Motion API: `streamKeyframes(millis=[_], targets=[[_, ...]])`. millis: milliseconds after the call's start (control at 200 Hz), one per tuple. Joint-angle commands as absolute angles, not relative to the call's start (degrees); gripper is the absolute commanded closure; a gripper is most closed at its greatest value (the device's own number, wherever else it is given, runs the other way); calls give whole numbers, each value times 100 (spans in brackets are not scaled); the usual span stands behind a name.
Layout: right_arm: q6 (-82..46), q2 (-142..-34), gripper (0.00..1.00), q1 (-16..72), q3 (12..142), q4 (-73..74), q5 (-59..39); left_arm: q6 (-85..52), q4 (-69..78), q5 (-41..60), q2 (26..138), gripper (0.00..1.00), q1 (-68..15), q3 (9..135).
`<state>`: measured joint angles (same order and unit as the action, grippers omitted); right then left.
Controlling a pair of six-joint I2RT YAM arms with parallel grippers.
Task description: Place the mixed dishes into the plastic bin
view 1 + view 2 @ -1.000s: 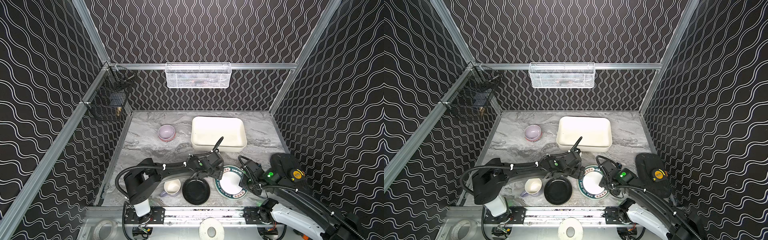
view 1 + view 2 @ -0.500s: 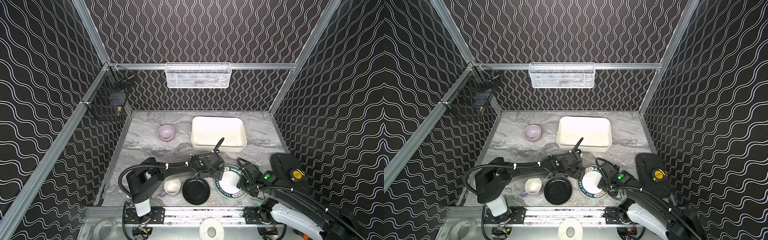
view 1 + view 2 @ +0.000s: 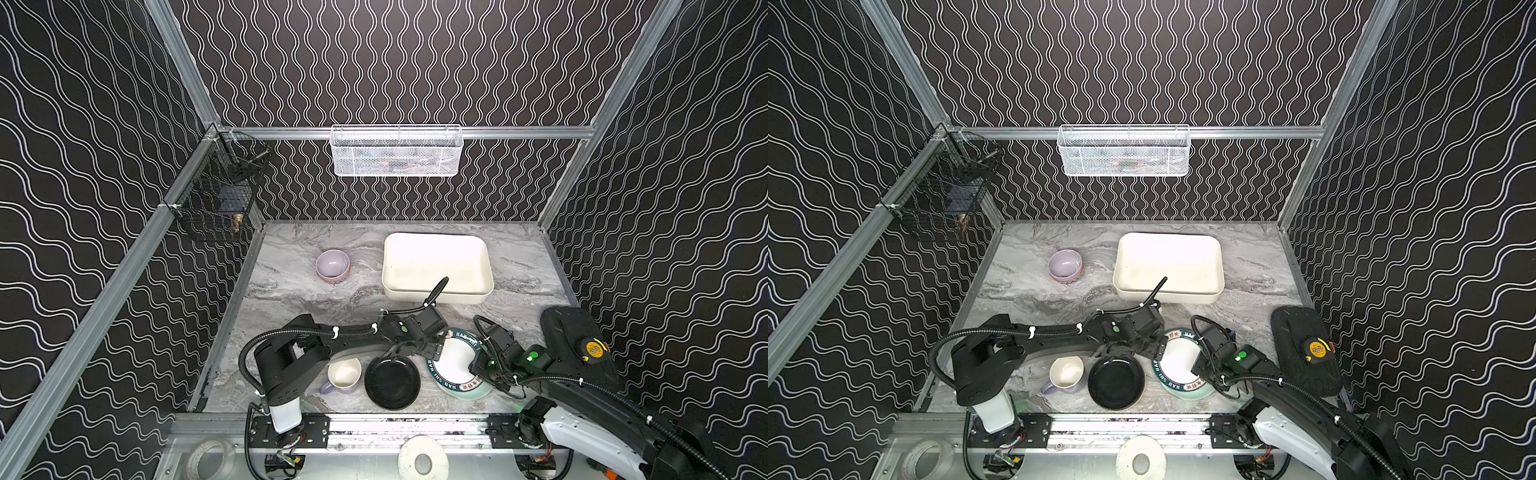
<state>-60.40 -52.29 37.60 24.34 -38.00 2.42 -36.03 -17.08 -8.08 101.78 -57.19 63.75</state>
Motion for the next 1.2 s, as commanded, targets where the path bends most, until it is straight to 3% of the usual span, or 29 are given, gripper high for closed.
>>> streamKeyframes(millis=[0,801,1096,1196], targets=[[-6139,-5244,47,3762,2303,-3729,174,-3616,-1783,-940,10197,13,-5704,6378],[-6026,-4850,55,3768,2026,-3600,272,-3755,-1918,-886,10413,15,-5704,6460],[-6020,-4701,57,3765,1978,-3613,266,-3797,-1826,-719,10384,22,-5704,6462],[-5994,-4689,64,3762,1969,-3586,248,-3807,-1802,-686,10334,25,-5704,6428]])
